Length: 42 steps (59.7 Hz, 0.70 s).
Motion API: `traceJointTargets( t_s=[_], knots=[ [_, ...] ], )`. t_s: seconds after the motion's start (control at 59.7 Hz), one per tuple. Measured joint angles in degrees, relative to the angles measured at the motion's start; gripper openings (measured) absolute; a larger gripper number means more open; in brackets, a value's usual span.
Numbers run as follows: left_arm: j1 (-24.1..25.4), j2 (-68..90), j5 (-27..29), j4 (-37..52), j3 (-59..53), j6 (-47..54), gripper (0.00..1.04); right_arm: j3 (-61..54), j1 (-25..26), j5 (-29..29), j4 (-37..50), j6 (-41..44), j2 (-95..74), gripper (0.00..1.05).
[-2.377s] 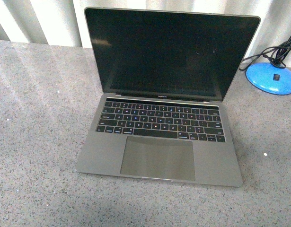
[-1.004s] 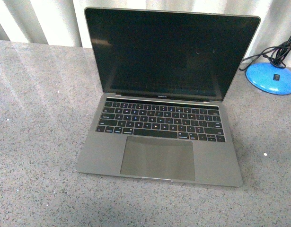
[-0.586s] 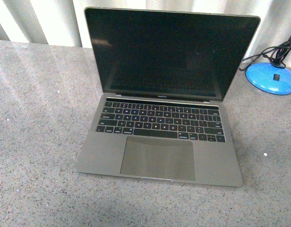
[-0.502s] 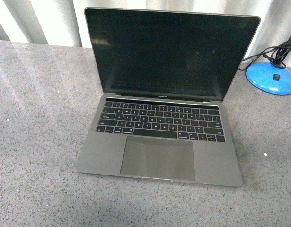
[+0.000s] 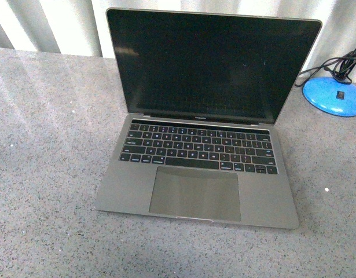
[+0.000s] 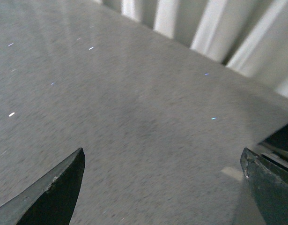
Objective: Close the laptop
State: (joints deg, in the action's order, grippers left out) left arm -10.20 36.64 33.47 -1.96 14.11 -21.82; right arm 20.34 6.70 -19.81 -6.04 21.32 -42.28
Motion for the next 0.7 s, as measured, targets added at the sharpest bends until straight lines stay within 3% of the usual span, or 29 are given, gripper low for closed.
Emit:
traceJointTargets(
  t_s=[0.134, 0.234, 0.502, 0.703],
  knots=[
    [2.1, 13.7, -12.5, 12.9, 6.3, 7.9, 0.98, 8.8, -1.8, 0.8, 6.5, 7.5, -14.2, 0.95],
    [1.0, 23.1, -16.9, 17.9, 11.3, 11.5, 0.98, 14.5, -2.6, 2.0, 9.0, 10.3, -22.6, 0.95],
    [-5.3, 37.8, -17.9, 25.7, 22.7, 13.8, 0.98, 21.7, -3.8, 4.5, 15.4, 9.5, -36.0, 0.95],
    [-3.5, 43.0, -18.1, 29.3, 25.1, 14.1, 0.98, 22.7, -5.0, 4.3, 18.3, 6.7, -39.7, 0.95]
  ],
)
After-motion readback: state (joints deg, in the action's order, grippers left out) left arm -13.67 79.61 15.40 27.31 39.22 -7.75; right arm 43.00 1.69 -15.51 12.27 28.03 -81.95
